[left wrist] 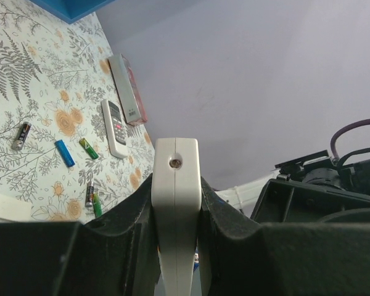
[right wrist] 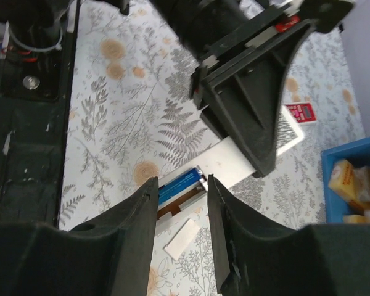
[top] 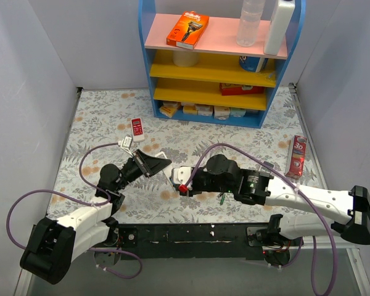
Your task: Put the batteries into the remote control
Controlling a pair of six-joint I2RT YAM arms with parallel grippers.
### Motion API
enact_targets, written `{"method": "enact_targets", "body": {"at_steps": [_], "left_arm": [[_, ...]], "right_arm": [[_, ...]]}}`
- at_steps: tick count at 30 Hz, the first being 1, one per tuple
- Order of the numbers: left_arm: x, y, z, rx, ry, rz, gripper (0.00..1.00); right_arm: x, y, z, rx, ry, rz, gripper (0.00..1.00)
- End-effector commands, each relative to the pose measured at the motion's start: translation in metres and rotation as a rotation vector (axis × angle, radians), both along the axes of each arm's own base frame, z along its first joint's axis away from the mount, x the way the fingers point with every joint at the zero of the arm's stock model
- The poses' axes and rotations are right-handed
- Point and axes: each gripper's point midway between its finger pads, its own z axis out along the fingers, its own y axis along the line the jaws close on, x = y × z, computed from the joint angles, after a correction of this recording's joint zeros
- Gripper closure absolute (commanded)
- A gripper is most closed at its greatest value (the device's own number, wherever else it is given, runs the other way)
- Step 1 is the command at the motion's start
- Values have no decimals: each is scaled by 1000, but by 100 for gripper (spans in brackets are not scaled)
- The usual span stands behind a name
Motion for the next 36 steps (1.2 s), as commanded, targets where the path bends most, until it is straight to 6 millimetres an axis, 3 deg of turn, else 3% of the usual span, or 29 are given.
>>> {"method": "enact_targets", "body": {"at_steps": [1,10,15,36], "left_arm": [[-6,-6,15,29,-73,-58,100],[-11,-10,20,33,-94,-96,100],[-11,-11,21,34,-99,-106,100],[-14,-14,27,38,-118,-136,100]], "right_arm": [[-8,0,-7,-102,-39,109,57],[7,5,-1,-111,-50,109,64],[5,8,-2,-121,-38,139,67],[10,15,-10,-166,-2,171,69]]}}
